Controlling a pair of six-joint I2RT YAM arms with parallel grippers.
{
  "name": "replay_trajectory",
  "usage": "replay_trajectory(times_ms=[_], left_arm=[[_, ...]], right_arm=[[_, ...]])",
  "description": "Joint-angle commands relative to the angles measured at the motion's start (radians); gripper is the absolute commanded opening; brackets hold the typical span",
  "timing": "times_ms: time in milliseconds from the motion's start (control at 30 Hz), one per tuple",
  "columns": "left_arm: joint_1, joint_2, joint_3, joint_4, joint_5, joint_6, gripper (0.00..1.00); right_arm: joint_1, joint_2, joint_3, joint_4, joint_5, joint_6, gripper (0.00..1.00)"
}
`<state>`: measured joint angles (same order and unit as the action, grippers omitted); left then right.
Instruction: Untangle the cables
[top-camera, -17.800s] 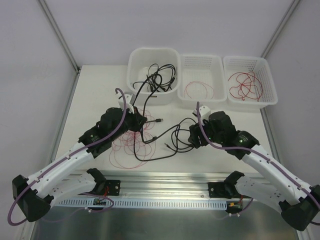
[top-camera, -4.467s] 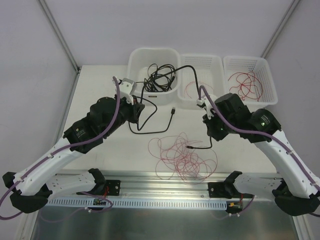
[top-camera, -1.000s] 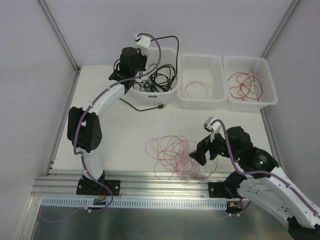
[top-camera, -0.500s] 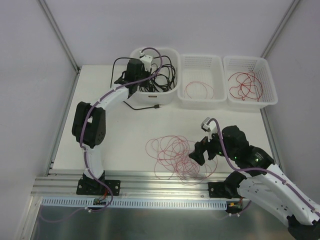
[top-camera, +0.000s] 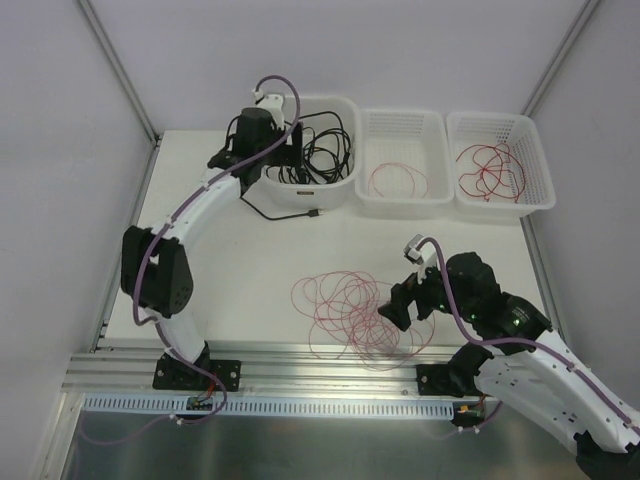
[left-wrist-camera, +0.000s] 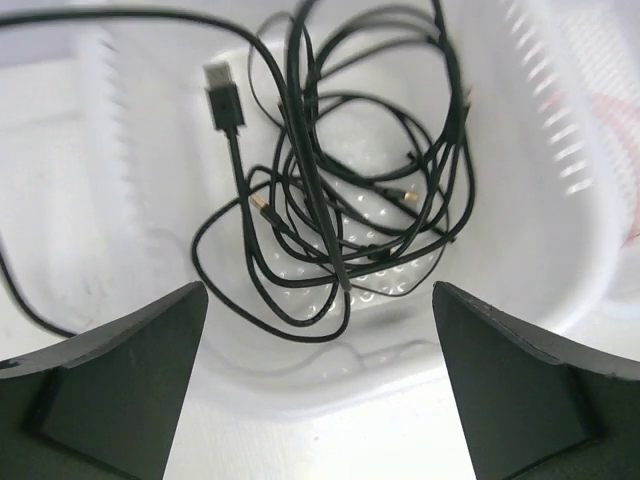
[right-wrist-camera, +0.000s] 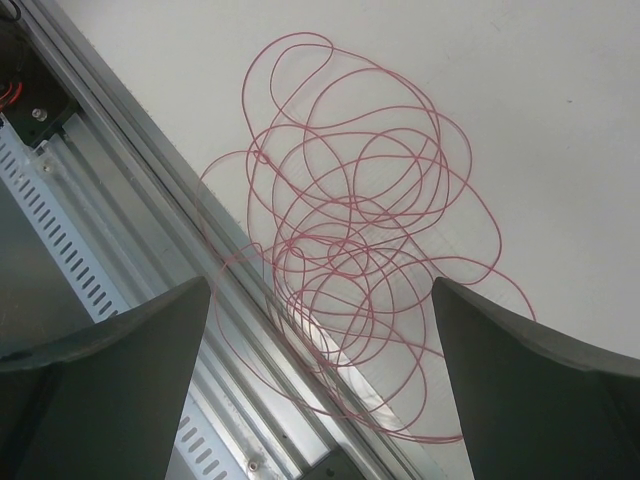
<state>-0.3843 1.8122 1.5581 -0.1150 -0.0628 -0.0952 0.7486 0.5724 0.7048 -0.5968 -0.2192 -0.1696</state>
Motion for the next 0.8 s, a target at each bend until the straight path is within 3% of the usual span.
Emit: replay_trajectory(times_ms=[0, 233, 433, 600, 767], left_arm=[[0.005, -0.209, -0.035, 0.029, -0.098, -0.125, 0.98], [0.018, -0.347, -0.222, 0.031, -0.328, -0.193, 0.99], [0.100, -0.373, -0.391, 0.031, -0.402, -0.305, 0.99], [0.194, -0.304, -0.457, 0.029, -0.371, -0.498, 0.99], [0.219, -0.127, -0.368, 0.031, -0.378, -0.584, 0.98]], right_arm=[[0.003, -0.009, 0.016, -0.017, 0.017, 0.001, 0.98], [0.005, -0.046, 0.044, -0.070, 0.041, -0.018, 0.98], [0.003, -0.071, 0.041, -0.104, 0.052, -0.031, 1.00], [0.003, -0.094, 0.048, -0.107, 0.050, -0.034, 1.00], [0.003, -0.101, 0.048, -0.109, 0.057, -0.044, 0.97]])
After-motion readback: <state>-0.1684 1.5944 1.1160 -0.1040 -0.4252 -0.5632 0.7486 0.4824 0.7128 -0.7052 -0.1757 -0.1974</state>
